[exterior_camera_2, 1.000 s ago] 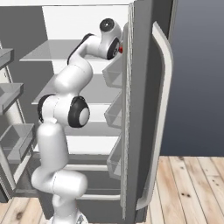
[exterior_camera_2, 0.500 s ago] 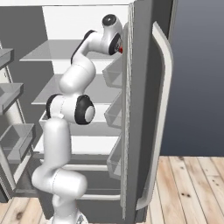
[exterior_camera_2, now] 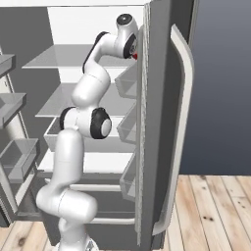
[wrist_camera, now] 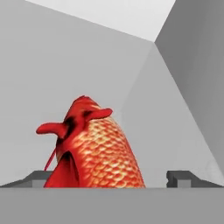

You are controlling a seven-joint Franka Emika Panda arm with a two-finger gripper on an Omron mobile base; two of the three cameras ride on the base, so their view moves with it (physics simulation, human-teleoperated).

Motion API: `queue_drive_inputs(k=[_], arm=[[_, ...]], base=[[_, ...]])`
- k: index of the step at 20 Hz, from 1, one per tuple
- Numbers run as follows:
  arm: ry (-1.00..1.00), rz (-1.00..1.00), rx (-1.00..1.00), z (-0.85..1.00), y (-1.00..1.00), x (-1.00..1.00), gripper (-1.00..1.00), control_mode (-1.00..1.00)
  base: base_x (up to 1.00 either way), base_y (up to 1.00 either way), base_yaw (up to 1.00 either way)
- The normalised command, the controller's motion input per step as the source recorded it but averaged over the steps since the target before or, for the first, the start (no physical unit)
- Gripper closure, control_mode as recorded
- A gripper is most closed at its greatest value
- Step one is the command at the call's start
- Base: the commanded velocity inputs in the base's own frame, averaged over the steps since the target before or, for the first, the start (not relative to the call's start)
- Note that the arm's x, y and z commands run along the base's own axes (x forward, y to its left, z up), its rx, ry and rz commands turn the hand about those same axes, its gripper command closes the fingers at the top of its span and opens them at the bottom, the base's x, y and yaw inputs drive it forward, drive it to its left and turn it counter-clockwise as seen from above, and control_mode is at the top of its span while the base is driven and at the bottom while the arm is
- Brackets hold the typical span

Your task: Gather the garlic and corn from the fridge and place them on a tray on the dining counter. Then gather the steak and fish from the fridge and place them on the other tray.

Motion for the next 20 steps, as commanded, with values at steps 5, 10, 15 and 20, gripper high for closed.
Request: queue_drive_inputs(k=[5, 10, 15, 20], arm=[[0.14, 0.0, 0.0, -0.32, 0.0, -0.07, 1.0, -1.0], [0.17, 0.0, 0.01, -0.63, 0.0, -0.33, 1.0, -1.0], [0.07, 0.0, 0.07, -0.42, 0.0, -0.42, 1.0, -1.0], [0.0, 0.0, 0.14, -0.08, 0.0, -0.37, 1.0, -1.0]], base=[[0.0, 0.0, 0.0], [0.0, 0.0, 0.0], [0.0, 0.0, 0.0], [0.0, 0.0, 0.0]])
